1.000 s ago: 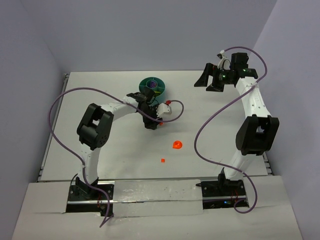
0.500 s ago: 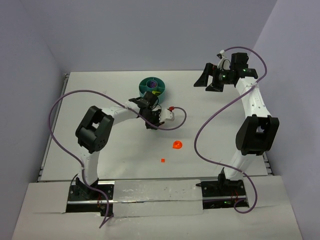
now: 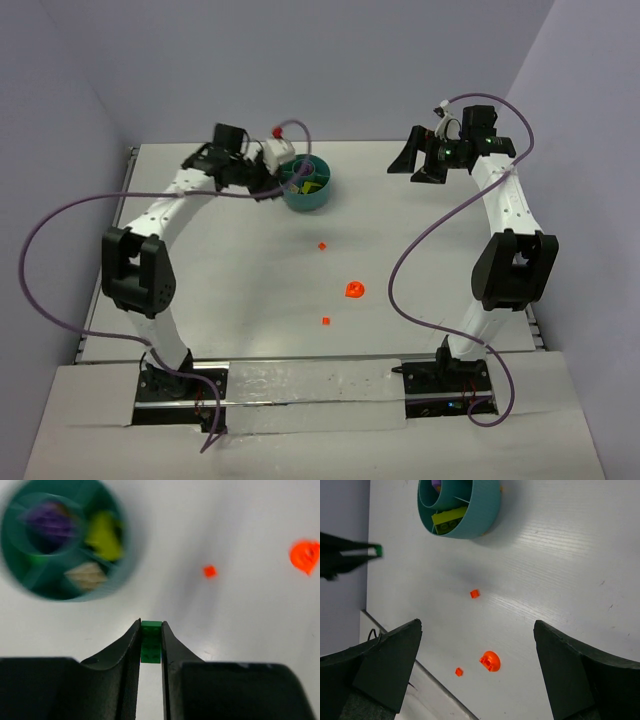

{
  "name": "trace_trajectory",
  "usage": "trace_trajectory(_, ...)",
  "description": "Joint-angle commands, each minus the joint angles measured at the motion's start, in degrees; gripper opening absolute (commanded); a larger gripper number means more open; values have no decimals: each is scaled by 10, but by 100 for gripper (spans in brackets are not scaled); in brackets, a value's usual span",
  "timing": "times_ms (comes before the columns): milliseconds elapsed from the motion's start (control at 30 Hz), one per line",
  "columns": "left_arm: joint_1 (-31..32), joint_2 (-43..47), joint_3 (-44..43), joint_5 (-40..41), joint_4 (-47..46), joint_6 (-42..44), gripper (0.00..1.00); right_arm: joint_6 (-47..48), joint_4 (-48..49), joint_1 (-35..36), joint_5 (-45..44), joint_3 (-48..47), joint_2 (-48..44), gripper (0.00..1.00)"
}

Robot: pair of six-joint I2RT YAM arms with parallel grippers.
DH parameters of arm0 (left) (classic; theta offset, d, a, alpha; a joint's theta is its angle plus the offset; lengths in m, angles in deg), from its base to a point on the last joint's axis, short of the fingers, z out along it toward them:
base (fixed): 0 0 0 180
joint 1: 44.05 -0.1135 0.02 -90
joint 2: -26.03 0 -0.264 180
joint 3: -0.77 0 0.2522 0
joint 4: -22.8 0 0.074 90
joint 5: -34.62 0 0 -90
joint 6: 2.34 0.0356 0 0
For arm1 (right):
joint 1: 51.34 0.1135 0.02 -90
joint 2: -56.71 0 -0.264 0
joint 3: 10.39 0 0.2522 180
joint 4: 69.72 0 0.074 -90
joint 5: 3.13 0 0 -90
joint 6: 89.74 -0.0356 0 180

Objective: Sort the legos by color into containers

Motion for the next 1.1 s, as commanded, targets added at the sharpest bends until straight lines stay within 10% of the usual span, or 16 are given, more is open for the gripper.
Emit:
trace_trajectory(0, -84, 15, -47, -42, -131, -185, 0, 2, 7, 6, 3, -16, -5, 100)
trace_trajectory(200, -84, -87, -164, 139, -225, -337, 0, 4, 7, 10, -6, -19, -4, 100)
trace_trajectory(367, -76, -180, -286, 110, -194, -368, 0, 6, 6, 11, -11, -21, -1, 100)
trace_trajectory(1067, -32, -251, -308, 121, -203, -371, 6, 4, 3, 17, -9, -33, 17, 100)
